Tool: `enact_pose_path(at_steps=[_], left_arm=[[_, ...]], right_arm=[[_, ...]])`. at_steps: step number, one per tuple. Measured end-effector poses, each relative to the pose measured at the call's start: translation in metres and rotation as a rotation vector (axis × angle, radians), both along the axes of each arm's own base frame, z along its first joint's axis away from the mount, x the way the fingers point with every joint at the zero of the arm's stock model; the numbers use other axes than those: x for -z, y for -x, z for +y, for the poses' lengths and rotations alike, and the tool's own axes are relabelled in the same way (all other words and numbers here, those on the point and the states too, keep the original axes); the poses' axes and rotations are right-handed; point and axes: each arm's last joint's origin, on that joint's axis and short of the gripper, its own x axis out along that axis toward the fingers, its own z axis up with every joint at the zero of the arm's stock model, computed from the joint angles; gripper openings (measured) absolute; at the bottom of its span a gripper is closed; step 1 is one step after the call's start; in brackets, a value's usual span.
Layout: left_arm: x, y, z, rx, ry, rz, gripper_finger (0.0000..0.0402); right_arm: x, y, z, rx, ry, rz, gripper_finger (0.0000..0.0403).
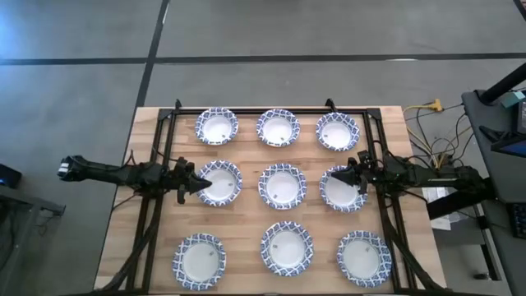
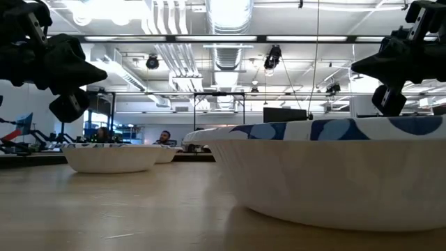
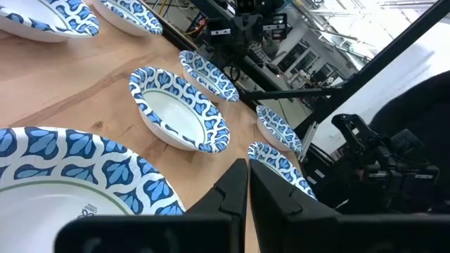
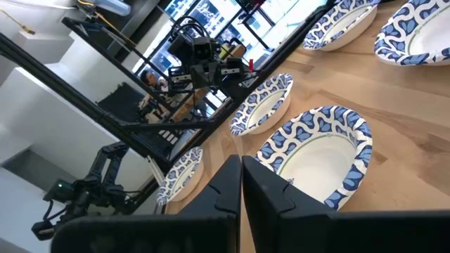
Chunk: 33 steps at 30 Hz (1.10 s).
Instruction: Nest bowls inside each other
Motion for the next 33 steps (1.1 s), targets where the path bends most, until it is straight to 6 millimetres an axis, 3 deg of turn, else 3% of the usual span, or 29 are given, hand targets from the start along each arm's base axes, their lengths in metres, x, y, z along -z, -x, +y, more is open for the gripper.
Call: enact_pose_path(at_steps=[16, 19, 21, 28, 33], left_arm=[[0.0, 0.0, 0.0, 0.0, 0.0, 0.0, 0.0], [0.0, 0.0, 0.0, 0.0, 0.0, 0.0, 0.0], [0.0, 0.0, 0.0, 0.0, 0.0, 0.0, 0.0], [0.0, 0.0, 0.0, 0.0, 0.0, 0.001, 0.0], [0.0, 0.0, 0.0, 0.0, 0.0, 0.0, 0.0]], right_arm=[[0.0, 0.0, 0.0, 0.0, 0.005, 0.0, 0.0009], [-0.002, 0.0, -0.003, 0.091, 0.042, -0.016, 0.0009], [-0.004, 0.0, -0.005, 0.151, -0.027, -0.041, 0.0009], [-0.011, 0.001, -0.009, 0.289, -0.508, -0.198, 0.0009], [-0.007, -0.001, -0.009, 0.302, -0.51, -0.159, 0.0009]])
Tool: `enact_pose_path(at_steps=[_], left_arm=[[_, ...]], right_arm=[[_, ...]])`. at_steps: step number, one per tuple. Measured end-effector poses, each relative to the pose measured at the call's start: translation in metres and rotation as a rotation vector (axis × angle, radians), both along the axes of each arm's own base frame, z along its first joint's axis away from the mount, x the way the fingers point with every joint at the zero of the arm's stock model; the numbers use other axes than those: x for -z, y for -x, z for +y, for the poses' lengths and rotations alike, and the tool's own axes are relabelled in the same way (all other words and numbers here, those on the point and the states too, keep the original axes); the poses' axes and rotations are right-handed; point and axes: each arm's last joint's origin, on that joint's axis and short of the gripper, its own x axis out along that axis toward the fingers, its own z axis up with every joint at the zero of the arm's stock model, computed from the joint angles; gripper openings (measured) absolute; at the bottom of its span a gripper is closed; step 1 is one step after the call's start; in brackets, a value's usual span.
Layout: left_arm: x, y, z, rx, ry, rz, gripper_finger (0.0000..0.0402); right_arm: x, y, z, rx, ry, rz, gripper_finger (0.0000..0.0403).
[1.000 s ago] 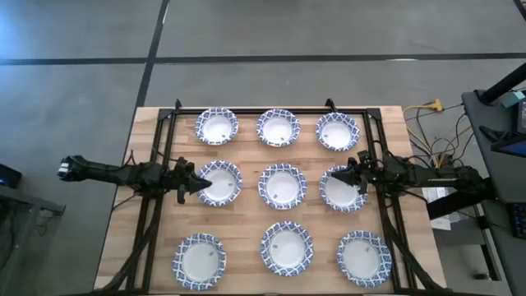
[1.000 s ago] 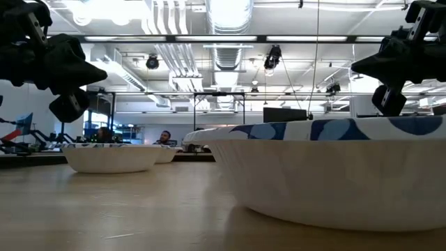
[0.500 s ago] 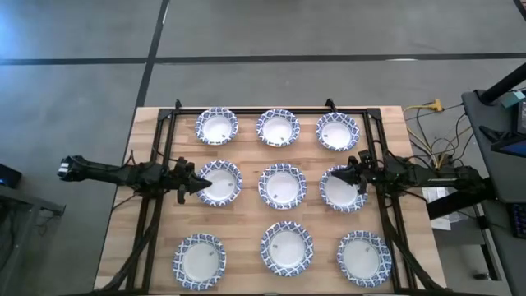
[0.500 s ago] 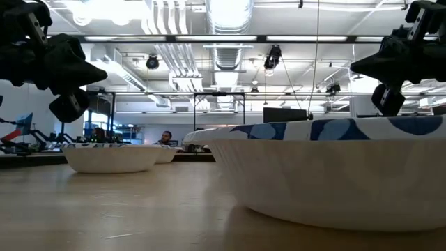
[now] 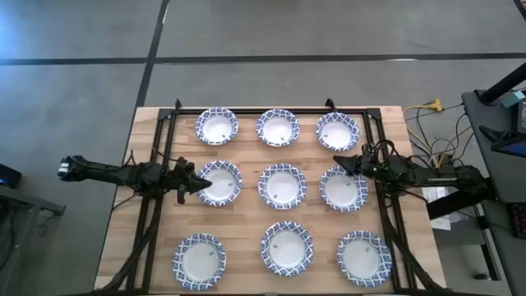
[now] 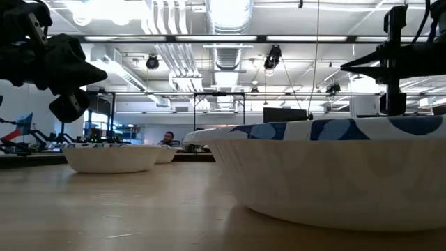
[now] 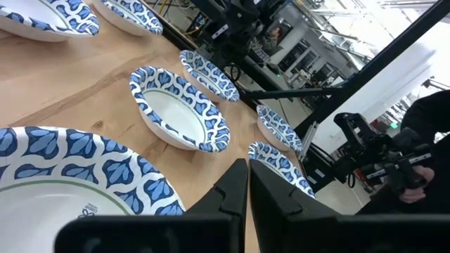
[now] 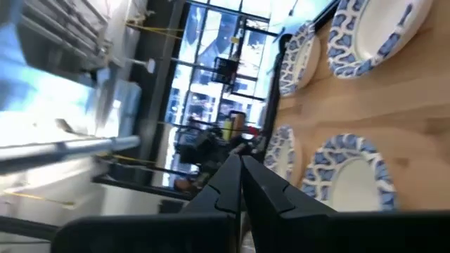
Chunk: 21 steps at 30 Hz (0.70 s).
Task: Nest bowls inside each other
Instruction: Stack the white patterned bowl on top of the center white patterned bowl
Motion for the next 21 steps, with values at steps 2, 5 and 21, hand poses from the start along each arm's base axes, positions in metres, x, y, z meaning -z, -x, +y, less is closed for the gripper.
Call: enact_pose_path(at_steps=[2, 5, 21], left_arm=[[0.0, 0.0, 0.0, 0.0, 0.0, 0.0, 0.0], [0.0, 0.0, 0.0, 0.0, 0.0, 0.0, 0.0], [0.0, 0.0, 0.0, 0.0, 0.0, 0.0, 0.0]], right_arm=[[0.003, -0.002, 0.0, 0.007, 0.024, 0.04, 0.0009], [0.009, -0.006, -0.001, 0.033, -0.028, 0.091, 0.0009], [0.003, -0.034, -0.003, 0.1, -0.522, -0.165, 0.0009]])
